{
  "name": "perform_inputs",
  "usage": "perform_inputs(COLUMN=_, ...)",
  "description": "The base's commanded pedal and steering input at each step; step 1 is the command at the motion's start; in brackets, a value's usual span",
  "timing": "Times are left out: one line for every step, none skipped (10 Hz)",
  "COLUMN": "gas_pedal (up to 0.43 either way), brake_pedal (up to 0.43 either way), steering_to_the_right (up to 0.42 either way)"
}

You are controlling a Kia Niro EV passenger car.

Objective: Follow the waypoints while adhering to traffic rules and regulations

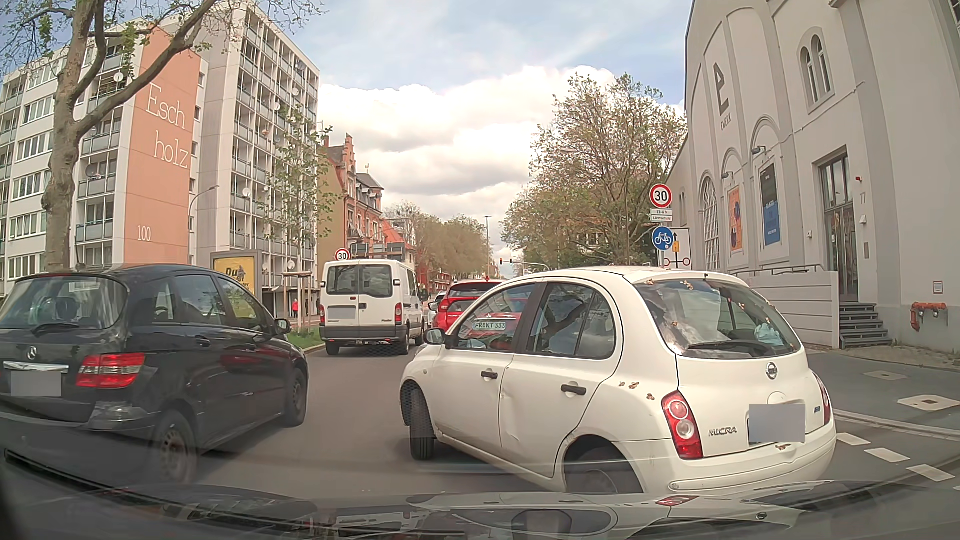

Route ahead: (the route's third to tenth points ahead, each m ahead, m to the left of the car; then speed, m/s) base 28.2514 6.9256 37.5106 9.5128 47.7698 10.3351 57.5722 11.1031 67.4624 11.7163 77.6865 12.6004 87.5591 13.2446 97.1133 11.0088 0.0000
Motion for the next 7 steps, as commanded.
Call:
perform_inputs(gas_pedal=0.0, brake_pedal=0.0, steering_to_the_right=-0.025)
perform_inputs(gas_pedal=0.0, brake_pedal=0.0, steering_to_the_right=-0.025)
perform_inputs(gas_pedal=0.0, brake_pedal=0.0, steering_to_the_right=-0.025)
perform_inputs(gas_pedal=0.0, brake_pedal=0.0, steering_to_the_right=-0.025)
perform_inputs(gas_pedal=0.0, brake_pedal=0.0, steering_to_the_right=-0.025)
perform_inputs(gas_pedal=0.0, brake_pedal=0.0, steering_to_the_right=-0.027)
perform_inputs(gas_pedal=0.0, brake_pedal=0.0, steering_to_the_right=-0.034)
